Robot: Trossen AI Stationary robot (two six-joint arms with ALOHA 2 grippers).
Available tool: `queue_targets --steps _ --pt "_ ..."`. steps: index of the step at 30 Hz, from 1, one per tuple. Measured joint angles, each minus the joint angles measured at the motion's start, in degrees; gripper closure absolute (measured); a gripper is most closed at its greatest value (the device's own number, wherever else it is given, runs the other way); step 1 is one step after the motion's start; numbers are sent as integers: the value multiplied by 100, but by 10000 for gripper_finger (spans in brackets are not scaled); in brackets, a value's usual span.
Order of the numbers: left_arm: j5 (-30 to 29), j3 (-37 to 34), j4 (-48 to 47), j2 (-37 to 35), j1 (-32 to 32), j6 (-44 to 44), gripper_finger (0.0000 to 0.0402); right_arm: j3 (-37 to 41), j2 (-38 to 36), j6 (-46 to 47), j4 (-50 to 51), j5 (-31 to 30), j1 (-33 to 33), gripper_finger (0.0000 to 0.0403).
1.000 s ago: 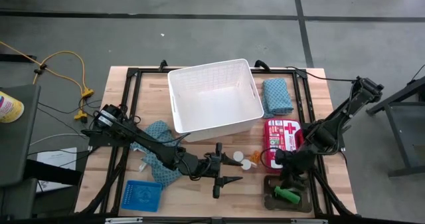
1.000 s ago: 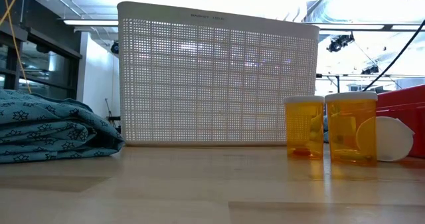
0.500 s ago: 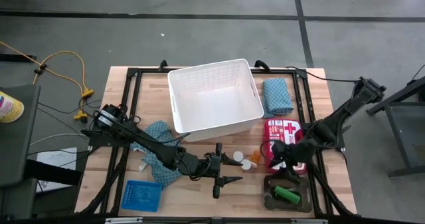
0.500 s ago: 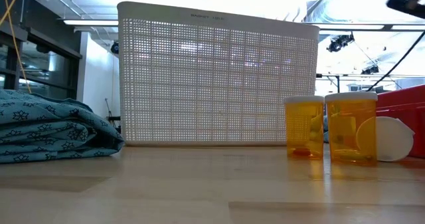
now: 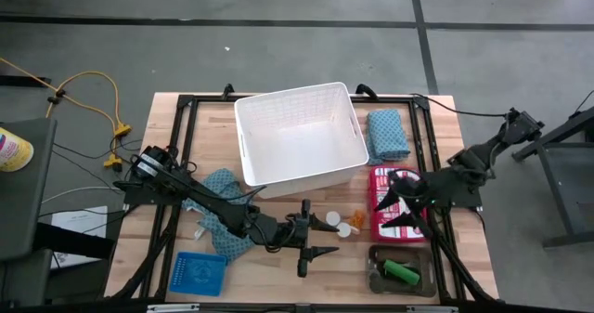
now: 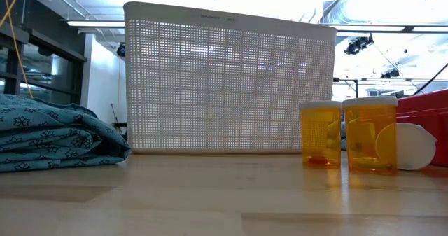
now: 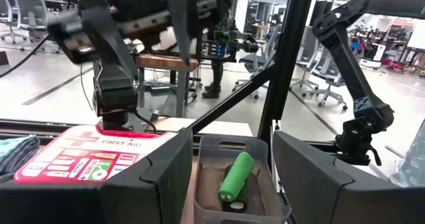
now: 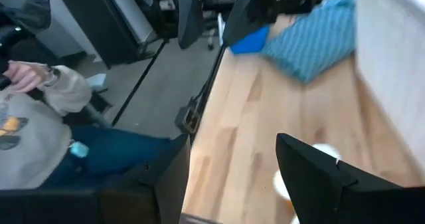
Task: Pick & place medical supplies in basket/bin
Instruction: Put the left orange pill bottle into the blue bin
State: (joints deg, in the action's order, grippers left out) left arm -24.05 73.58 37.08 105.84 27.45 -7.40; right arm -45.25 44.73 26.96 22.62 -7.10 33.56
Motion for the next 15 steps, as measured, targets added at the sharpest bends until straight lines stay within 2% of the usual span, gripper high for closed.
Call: queue_targets --steps 15 --pt "-56 2 -245 -2 -1 -15 199 53 -878 -1113 38 -404 65 192"
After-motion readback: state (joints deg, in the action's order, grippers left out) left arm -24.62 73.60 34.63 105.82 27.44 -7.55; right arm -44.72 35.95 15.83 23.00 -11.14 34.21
